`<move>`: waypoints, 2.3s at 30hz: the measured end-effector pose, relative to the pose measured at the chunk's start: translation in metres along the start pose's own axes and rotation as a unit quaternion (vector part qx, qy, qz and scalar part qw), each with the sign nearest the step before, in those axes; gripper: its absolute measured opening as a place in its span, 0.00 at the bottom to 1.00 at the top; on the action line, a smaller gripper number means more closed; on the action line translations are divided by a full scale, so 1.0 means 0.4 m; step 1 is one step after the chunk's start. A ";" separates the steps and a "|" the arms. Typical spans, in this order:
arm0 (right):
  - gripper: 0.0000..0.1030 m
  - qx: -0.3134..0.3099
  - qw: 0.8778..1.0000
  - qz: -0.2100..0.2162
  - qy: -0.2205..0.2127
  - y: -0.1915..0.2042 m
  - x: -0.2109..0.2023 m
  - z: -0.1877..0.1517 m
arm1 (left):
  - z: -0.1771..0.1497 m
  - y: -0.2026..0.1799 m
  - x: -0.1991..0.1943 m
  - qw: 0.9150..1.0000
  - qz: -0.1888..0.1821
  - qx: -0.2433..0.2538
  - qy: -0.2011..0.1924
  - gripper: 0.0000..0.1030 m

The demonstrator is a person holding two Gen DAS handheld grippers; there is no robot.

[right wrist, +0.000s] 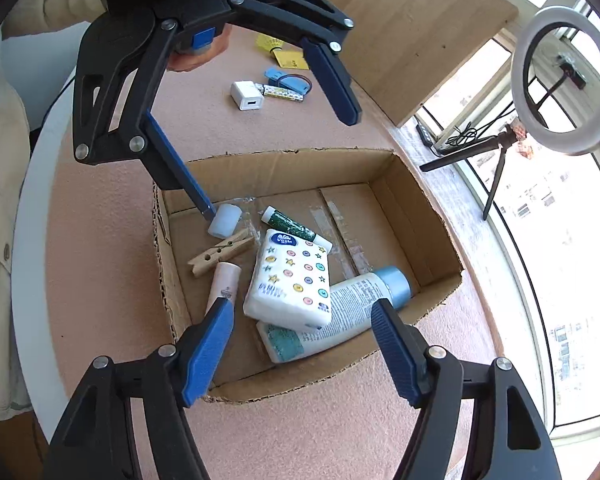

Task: Organize objects
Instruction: 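Carry the tissue pack into the cardboard box and open both tools, then grasp the blue phone stand with the right tool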

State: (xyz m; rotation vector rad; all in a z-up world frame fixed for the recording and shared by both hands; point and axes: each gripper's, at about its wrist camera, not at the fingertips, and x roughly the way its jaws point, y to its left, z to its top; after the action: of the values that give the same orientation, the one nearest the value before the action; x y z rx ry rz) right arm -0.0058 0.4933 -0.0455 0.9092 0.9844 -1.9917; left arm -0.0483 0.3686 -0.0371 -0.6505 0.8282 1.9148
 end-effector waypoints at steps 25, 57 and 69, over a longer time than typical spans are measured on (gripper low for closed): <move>0.74 0.127 0.991 -0.015 0.025 0.048 0.321 0.612 | -0.631 0.033 -0.491 0.950 0.160 -0.269 -0.006 0.95; 0.75 0.111 0.989 0.094 0.038 0.258 0.577 0.872 | -0.888 0.090 -0.631 0.885 0.222 -0.408 0.017 0.96; 0.53 -0.049 0.978 0.194 0.059 0.211 0.694 0.915 | -0.928 0.078 -0.645 0.870 0.228 -0.438 0.020 0.96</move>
State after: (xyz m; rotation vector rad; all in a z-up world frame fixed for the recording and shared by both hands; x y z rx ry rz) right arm -0.1701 0.0651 -0.1345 1.0817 0.8832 -1.5645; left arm 0.0742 -0.0659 -0.0776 -1.0940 0.0637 2.7288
